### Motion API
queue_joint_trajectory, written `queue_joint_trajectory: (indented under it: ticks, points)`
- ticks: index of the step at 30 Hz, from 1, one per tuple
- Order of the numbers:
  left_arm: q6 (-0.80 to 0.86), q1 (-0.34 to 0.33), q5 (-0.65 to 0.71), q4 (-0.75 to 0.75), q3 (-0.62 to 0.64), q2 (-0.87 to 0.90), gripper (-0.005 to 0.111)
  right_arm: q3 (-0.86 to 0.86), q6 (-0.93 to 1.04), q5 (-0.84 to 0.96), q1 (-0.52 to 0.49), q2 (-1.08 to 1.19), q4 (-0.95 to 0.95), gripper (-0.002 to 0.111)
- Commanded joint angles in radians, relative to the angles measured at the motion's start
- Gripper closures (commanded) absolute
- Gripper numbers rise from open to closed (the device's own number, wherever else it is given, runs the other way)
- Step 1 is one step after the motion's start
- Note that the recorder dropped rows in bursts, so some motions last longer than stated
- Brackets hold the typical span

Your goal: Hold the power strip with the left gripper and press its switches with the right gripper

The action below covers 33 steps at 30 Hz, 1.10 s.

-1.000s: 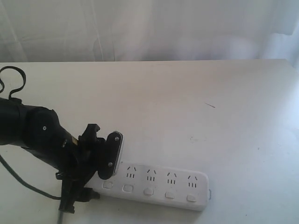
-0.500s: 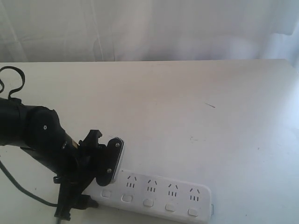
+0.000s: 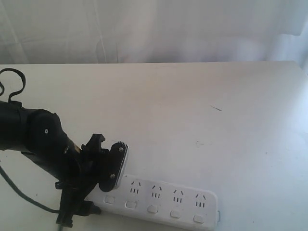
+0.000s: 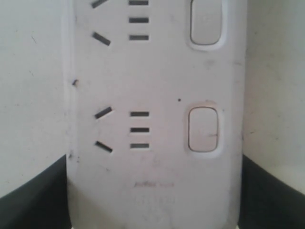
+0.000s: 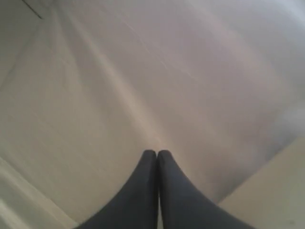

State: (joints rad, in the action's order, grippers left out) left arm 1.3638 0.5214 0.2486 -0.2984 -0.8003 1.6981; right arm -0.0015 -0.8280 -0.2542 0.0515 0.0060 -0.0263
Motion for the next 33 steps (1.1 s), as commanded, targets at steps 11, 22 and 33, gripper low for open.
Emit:
queue_joint_trajectory:
  ticks: [11, 22, 33]
  points:
    - [-0.078, 0.009, -0.006, -0.105, 0.033, 0.038, 0.107, 0.001, -0.261, 0.16, -0.003, -0.006, -0.065, 0.108]
    - [-0.078, 0.009, -0.002, -0.115, 0.031, 0.038, 0.107, -0.141, -0.446, -0.574, -0.001, 0.108, 1.063, 0.108]
    - [-0.086, 0.009, -0.021, -0.141, 0.031, 0.038, 0.107, -0.39, -0.67, -0.783, -0.001, 0.492, 1.538, 0.108]
